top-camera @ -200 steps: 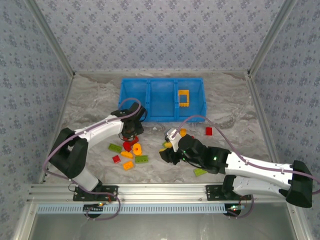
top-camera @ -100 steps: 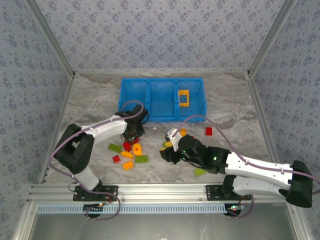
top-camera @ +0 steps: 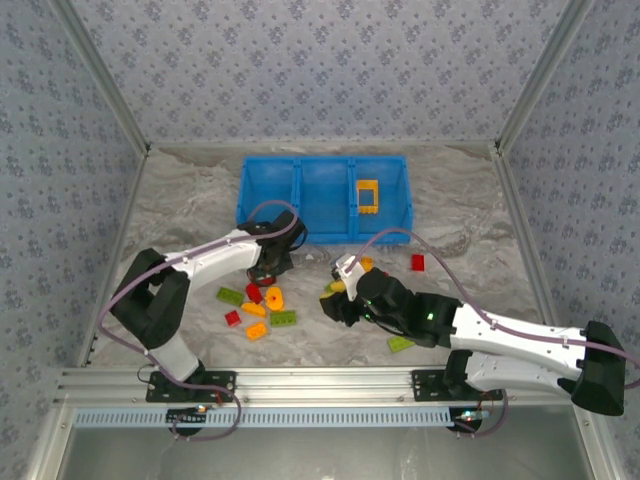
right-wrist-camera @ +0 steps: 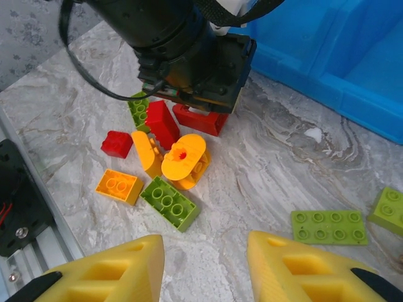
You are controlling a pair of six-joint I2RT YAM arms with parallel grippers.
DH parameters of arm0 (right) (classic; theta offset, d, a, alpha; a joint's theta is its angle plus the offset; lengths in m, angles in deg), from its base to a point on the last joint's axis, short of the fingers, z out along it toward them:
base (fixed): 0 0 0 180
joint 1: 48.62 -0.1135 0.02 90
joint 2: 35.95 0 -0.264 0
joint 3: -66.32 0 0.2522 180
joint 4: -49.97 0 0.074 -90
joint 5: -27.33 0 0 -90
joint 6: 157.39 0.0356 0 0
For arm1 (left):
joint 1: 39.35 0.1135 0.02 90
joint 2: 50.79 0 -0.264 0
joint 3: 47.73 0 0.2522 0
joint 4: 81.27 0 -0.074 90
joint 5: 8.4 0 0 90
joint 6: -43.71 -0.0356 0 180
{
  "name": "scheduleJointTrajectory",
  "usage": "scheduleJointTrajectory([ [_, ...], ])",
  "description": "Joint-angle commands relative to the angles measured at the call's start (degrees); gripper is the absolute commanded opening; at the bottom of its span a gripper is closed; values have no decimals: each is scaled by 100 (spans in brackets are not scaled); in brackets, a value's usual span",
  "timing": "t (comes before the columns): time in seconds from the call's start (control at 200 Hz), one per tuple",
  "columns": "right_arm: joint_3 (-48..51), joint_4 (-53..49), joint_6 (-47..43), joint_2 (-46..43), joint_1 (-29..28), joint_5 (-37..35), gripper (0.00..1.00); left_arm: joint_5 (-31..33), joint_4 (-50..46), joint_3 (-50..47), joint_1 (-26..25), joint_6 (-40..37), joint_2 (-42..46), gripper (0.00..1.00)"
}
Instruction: Sort the legos into containers by color
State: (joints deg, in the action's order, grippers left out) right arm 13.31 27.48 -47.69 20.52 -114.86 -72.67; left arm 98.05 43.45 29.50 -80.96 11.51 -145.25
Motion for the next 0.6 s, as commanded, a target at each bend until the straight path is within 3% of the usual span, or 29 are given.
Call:
scheduleJointTrajectory([
  [0.0, -327, -192, 30, -229, 70, -401, 42, 642, -850, 664, -213, -217, 602, 0],
  [0.175, -782, -303, -88, -358, 185, -917, 42, 637, -933, 1375, -178, -1122, 946, 0],
  [0.265, -1098, -89, -242, -140, 207, -1224, 42, 170, -855, 1878, 154, -1930, 713, 0],
  [0.435, -1797, 435, -533, 758, 173, -1803, 43, -757, -556, 2982, 964, -3235, -127, 0],
  [0.595, -2264, 796, -591, 1462, 155, -2007, 43, -1309, -550, 4030, 1573, -3794, -1293, 0],
])
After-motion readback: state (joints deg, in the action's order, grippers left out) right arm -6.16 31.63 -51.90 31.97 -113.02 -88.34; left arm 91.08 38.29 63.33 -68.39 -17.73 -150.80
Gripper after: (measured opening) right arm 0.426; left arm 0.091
